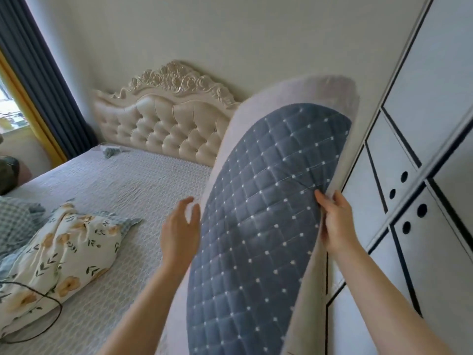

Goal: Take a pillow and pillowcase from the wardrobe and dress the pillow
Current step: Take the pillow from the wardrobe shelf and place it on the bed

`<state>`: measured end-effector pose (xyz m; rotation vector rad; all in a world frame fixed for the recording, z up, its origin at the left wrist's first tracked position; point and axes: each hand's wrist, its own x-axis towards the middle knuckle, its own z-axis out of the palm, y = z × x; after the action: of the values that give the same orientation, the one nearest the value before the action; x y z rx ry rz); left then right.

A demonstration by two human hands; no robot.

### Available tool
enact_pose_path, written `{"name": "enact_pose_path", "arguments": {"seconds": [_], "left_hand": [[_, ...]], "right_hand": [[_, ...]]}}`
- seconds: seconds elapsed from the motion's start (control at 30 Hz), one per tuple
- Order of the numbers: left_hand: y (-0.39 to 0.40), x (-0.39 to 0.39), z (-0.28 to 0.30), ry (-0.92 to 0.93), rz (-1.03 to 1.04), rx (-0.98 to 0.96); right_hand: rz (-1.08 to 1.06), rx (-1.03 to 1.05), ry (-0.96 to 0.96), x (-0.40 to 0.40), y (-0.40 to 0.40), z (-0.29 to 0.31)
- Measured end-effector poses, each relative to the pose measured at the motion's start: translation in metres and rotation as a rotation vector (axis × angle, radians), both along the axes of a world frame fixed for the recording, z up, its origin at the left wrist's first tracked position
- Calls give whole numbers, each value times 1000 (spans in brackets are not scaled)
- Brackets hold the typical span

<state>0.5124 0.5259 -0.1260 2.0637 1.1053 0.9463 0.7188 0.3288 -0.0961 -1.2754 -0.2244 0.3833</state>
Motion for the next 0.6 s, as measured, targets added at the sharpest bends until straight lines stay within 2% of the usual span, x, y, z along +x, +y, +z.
{"name": "enact_pose_path", "arguments": {"seconds": [0.13, 0.17, 0.27, 0.37, 0.5, 0.6], "left_hand": [[49, 37, -21, 164, 2, -286], [60, 48, -22, 164, -21, -361], [88, 81, -26, 12, -131, -532], [111, 114, -41, 20, -158, -548], [143, 153, -78, 60, -51, -480], [171, 171, -97, 116, -20, -469]], "right_hand": [[27, 50, -35, 61, -1, 15], [30, 46, -33, 74, 1, 16], [42, 17, -23, 112, 18, 13], [-3, -135, -77, 152, 51, -1], [-153, -495, -214, 186, 112, -37], [-132, -567, -314, 185, 148, -69]]}}
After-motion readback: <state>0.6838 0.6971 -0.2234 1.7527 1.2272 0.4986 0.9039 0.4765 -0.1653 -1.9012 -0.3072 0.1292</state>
